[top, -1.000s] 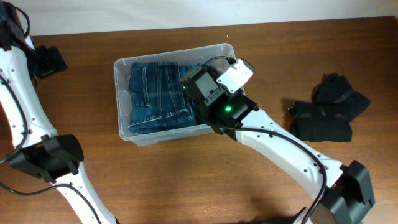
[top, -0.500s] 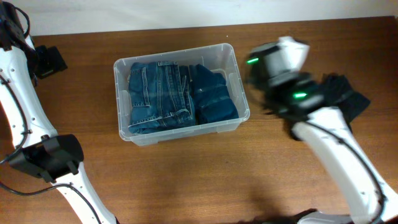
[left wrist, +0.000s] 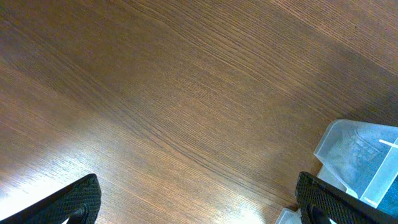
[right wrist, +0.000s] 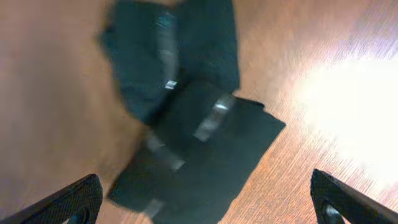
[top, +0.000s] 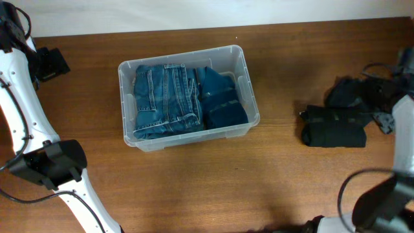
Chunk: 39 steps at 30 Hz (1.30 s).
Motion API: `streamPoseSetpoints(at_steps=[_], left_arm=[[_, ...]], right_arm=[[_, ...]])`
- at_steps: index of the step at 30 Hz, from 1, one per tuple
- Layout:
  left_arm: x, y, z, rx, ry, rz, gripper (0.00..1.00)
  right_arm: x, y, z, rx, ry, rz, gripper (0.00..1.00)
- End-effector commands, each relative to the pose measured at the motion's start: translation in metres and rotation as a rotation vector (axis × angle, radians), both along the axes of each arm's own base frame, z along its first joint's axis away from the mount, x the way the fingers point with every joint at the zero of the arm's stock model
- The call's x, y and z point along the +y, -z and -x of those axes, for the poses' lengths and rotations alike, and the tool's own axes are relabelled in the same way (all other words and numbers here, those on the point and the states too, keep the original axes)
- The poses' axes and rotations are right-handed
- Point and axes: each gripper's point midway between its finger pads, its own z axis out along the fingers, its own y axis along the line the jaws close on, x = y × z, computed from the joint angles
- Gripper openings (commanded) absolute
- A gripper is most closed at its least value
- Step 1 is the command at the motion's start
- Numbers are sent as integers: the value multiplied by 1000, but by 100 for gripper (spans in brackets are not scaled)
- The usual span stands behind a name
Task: Pack container
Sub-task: 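Release the teal shirt and withdraw right gripper toward the black clothes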
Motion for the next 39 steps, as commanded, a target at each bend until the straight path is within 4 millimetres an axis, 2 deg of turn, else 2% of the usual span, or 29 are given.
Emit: streamPoseSetpoints(at_steps=[1, 2, 4, 9, 13, 18, 20, 22, 23, 24, 25, 27, 30, 33, 35, 36, 39], left_arm=[[0, -6, 0, -20, -6, -1, 99], [0, -6, 0, -20, -6, -2, 99], [0, -6, 0, -20, -6, -1, 99], [0, -6, 0, -20, -6, -1, 99], [0, -6, 0, -20, -6, -1, 100], [0, -6, 0, -20, -6, -1, 99], [0, -6, 0, -20, -6, -1, 99], [0, -6, 0, -20, -6, -1, 100], [0, -6, 0, -20, -6, -1, 99], [0, -6, 0, -20, -6, -1, 99], [0, -6, 0, -20, -6, -1, 99], [0, -6, 0, -20, -6, -1, 99], [0, -6, 0, -20, -6, -1, 99], [0, -6, 0, -20, -6, -1, 100], [0, -6, 0, -19, -6, -1, 99], [0, -6, 0, -20, -6, -1, 99], [0, -6, 0, -20, -6, -1, 99]], right_arm=[[6, 44, 15, 47, 57, -193, 99], [5, 59, 24, 83, 77, -221, 99], [8, 76, 35, 117, 77, -241, 99], [23, 101, 37, 124, 14, -251, 99], [41, 123, 13, 23, -61, -239, 99], [54, 128, -14, -58, -142, -177, 99], [58, 127, -19, -65, -161, -170, 89], [64, 127, -20, -62, -176, -174, 49], [66, 128, -19, -57, -179, -179, 33], [67, 128, -19, -55, -180, -180, 25], [69, 129, -16, -44, -180, -190, 10], [72, 129, -13, -34, -184, -207, 4], [86, 125, -19, -77, -296, -256, 4], [96, 111, -27, -135, -376, -278, 4], [102, 86, -38, -214, -462, -276, 4], [104, 80, -40, -230, -484, -274, 4], [112, 27, -58, -381, -641, -223, 4]])
